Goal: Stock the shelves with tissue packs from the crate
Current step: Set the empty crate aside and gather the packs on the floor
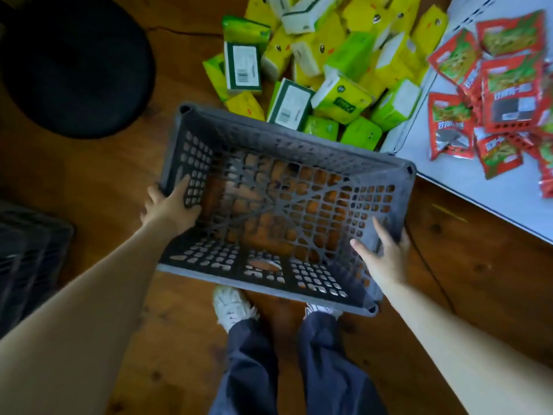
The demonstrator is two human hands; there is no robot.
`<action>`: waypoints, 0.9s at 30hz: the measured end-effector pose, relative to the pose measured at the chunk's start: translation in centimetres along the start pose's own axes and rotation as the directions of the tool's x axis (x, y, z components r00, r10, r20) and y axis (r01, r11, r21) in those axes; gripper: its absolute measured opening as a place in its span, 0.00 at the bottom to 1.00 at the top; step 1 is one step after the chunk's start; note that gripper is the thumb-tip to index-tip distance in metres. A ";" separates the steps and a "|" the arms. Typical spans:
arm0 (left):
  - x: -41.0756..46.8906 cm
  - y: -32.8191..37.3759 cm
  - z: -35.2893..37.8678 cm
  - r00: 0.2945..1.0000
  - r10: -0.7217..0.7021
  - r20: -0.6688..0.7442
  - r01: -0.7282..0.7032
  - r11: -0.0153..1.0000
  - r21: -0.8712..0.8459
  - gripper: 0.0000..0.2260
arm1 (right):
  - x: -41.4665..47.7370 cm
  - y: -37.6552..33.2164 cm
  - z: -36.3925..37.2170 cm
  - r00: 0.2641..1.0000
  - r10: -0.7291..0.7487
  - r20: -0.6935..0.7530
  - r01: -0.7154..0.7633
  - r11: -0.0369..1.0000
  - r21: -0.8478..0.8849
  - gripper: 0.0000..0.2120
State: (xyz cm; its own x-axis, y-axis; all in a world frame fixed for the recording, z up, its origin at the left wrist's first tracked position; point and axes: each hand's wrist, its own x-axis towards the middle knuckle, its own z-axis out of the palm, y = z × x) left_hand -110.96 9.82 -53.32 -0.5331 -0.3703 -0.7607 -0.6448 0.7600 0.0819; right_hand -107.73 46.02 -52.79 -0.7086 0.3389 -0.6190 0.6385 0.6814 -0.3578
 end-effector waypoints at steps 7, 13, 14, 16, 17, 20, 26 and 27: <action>-0.7 -3.0 -0.7 0.999 -0.033 -0.042 0.026 0.989 -0.147 0.33 | -1.8 -2.2 -0.6 0.998 -0.043 0.044 0.039 0.996 0.081 0.30; -3.9 -10.2 -1.0 0.971 -0.217 -0.095 0.193 0.956 -0.220 0.36 | -3.5 -7.6 1.9 0.973 -0.161 0.164 0.146 0.984 0.099 0.31; -4.3 -11.7 -1.2 0.964 -0.252 -0.081 0.227 0.946 -0.232 0.37 | -3.6 -8.8 2.6 0.963 -0.190 0.190 0.176 0.980 0.087 0.31; -5.2 -14.5 -1.6 0.948 -0.309 -0.077 0.280 0.924 -0.262 0.37 | -3.7 -11.2 4.3 0.939 -0.253 0.234 0.246 0.967 0.059 0.30; -5.7 -15.8 -1.7 0.937 -0.339 -0.080 0.307 0.912 -0.273 0.36 | -3.7 -12.5 5.3 0.926 -0.278 0.254 0.275 0.960 0.047 0.30; -6.9 -19.5 -2.2 0.906 -0.417 -0.079 0.368 0.865 -0.342 0.36 | -4.0 -16.6 8.5 0.886 -0.343 0.312 0.356 0.934 0.019 0.30; -8.2 -26.0 -1.9 0.872 -0.490 0.001 0.441 0.783 -0.439 0.36 | -3.5 -24.3 14.7 0.803 -0.432 0.409 0.492 0.869 -0.048 0.32; -8.3 -26.3 -1.5 0.888 -0.459 0.008 0.412 0.789 -0.456 0.36 | -3.2 -25.2 15.2 0.815 -0.429 0.389 0.493 0.866 -0.079 0.33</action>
State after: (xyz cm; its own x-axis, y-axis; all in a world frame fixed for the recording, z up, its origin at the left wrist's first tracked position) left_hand -90.45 -7.90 -48.19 -0.1727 -0.6735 -0.7187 -0.9781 0.2032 0.0446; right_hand -116.97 17.94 -52.44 -0.7343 -0.2685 -0.6235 0.1799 0.8087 -0.5601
